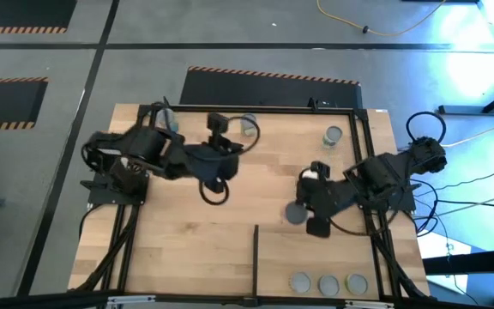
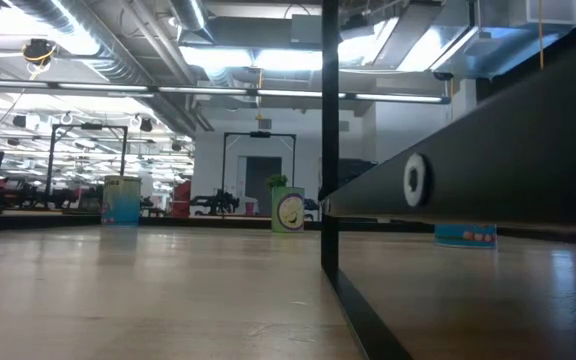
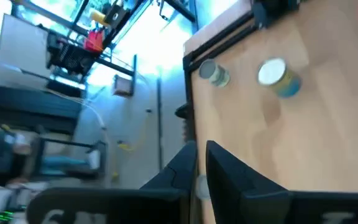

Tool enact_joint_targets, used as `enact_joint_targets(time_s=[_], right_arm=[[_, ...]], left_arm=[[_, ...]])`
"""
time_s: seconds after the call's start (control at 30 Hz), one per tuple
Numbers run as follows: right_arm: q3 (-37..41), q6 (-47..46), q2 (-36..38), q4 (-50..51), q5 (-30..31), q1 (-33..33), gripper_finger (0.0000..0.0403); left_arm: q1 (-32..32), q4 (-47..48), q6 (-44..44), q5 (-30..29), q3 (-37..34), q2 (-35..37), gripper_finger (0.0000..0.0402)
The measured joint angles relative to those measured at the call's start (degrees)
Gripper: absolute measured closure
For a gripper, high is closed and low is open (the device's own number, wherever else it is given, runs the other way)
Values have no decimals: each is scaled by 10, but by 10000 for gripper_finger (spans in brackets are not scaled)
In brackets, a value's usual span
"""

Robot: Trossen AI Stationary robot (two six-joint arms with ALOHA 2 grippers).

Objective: Pick and place cans onto a shelf
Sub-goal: Put the canned sauce on the shelf

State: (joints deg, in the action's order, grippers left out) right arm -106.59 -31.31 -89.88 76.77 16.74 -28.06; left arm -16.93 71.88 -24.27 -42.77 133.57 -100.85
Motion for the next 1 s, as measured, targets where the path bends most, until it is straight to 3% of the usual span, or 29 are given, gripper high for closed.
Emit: enact_joint_targets(time_s=[0.27,0.33,0.53,0.63,1.0], right_arm=[[0,-73,-56,-48,-20,-68,403],[0,-78,-74,-72,-23,-76,403],[0,-123,-118,-114,-25,-83,403],[0,-163,-142,-124,-25,-83,403],[0,-228,-236,-210,-87,-91,403]], left_arm=[[0,82,104,16,-1,43,377],[1,94,126,71,-1,49,380],[8,107,144,310,-1,55,393],[9,146,149,390,-1,55,397],[-11,182,147,435,0,72,396]])
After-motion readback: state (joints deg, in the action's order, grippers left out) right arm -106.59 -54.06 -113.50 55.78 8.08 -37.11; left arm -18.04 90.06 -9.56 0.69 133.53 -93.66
